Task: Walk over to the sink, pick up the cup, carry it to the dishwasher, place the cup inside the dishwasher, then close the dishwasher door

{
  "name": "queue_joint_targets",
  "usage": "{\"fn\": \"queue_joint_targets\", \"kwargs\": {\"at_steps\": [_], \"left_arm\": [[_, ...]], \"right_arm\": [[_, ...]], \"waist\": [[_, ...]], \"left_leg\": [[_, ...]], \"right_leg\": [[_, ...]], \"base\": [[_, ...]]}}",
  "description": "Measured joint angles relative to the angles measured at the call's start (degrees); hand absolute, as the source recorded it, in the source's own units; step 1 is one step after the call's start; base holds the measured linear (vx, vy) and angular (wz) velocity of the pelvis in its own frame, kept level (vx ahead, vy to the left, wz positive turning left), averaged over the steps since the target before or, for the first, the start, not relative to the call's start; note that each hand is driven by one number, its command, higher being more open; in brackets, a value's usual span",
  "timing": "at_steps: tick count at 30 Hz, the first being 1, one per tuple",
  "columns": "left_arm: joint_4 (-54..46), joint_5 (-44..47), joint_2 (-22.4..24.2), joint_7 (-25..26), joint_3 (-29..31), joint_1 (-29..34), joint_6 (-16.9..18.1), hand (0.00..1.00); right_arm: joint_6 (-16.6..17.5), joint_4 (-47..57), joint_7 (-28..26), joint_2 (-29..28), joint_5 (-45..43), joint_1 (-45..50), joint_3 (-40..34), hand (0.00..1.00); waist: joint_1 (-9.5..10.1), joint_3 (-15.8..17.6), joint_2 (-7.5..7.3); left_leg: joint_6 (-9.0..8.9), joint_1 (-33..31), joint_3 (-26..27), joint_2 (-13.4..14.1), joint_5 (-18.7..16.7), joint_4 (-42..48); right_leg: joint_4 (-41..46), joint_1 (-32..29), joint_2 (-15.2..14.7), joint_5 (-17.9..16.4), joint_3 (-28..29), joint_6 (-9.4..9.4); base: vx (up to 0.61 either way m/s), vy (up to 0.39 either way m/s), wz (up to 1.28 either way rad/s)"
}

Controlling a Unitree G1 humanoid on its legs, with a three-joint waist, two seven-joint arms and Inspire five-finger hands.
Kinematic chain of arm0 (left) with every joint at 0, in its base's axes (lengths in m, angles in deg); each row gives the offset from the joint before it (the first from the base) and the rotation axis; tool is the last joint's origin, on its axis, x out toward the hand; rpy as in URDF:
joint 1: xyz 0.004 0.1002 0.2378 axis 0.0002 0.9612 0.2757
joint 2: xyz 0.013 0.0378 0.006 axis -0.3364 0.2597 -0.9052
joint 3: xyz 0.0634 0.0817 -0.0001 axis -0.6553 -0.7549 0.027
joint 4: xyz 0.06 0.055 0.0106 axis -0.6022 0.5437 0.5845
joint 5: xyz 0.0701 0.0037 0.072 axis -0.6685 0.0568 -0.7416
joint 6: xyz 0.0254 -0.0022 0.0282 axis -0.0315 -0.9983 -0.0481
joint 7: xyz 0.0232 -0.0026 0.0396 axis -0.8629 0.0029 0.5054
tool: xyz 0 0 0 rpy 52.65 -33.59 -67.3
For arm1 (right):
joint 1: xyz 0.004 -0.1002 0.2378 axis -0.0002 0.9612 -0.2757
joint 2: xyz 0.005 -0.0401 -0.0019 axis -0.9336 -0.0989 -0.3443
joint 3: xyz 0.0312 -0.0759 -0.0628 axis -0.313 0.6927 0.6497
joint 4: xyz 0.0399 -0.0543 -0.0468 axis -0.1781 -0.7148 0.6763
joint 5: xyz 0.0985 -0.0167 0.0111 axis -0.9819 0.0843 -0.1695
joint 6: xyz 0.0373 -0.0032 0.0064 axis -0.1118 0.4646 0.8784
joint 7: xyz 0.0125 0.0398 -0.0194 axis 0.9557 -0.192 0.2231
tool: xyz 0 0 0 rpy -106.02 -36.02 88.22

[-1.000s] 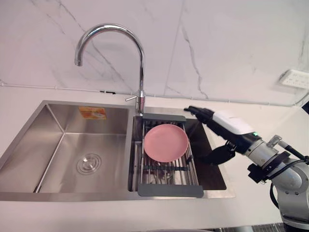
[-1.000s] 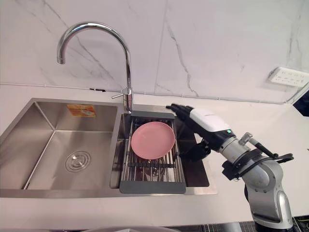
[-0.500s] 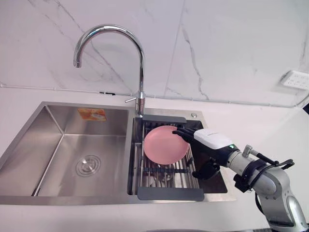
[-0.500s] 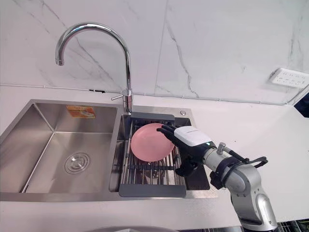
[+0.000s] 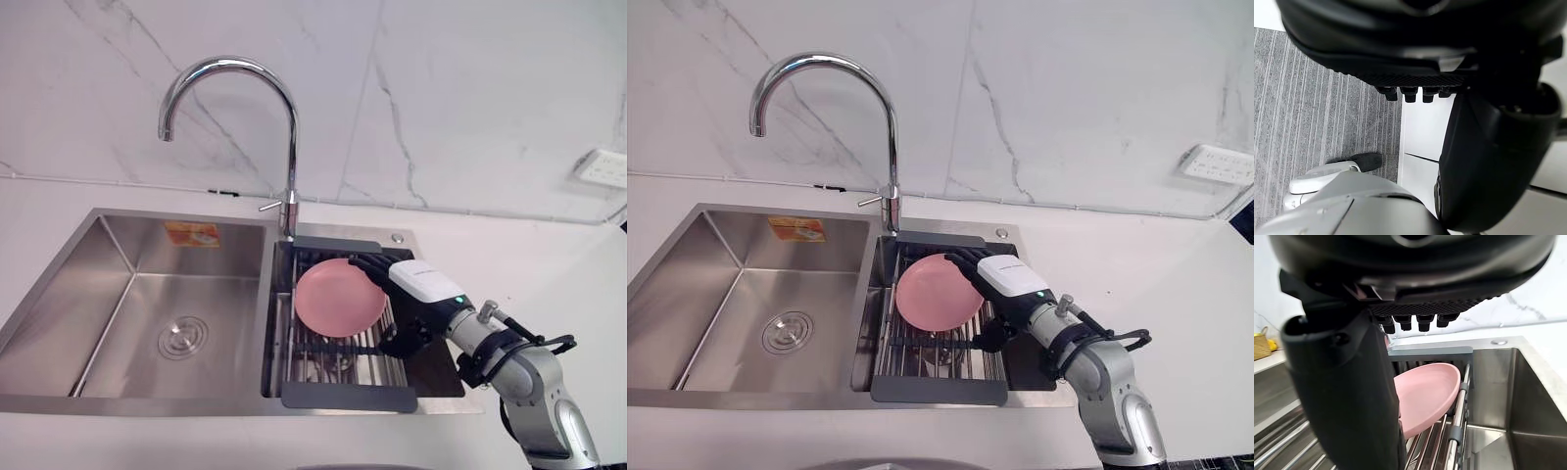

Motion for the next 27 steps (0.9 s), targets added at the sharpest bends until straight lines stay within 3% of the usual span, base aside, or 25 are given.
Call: {"fn": "queue_joint_targets", "kwargs": {"at_steps": [17, 23, 27], "left_arm": [[-1.6, 0.0, 0.3, 0.1, -2.0, 0.1, -0.3, 1.0], [-2.0, 0.0, 1.2, 0.1, -2.1, 0.2, -0.3, 1.0], [-2.1, 0.0, 2.0, 0.0, -2.2, 0.2, -0.2, 1.0]], "right_arm": [[0.4, -4.3, 0.8, -0.1, 4.0, 0.0, 6.8, 1.0], [0.3, -4.7, 1.5, 0.0, 6.3, 0.0, 7.3, 1.0], [0.0, -6.4, 4.7, 0.0, 8.2, 0.0, 8.0, 1.0]], "waist": [[0.56, 0.4, 0.59], [0.59, 0.7, 1.95], [0.61, 0.7, 2.83]], "left_leg": [[-0.36, -0.1, -0.8, -0.2, 0.6, -0.3], [-0.62, -0.2, -1.0, -0.1, 0.7, -0.4], [-0.8, -0.3, -1.1, -0.1, 0.9, -0.6]], "right_leg": [[0.0, 0.1, -0.3, 0.0, -1.0, 0.03], [0.0, 0.2, -0.3, 0.0, -1.2, 0.05], [0.0, 0.2, -0.3, 0.0, -1.4, 0.07]], "base": [[-0.04, -0.027, 0.03], [-0.05, -0.03, 0.02], [-0.04, -0.032, 0.02]]}}
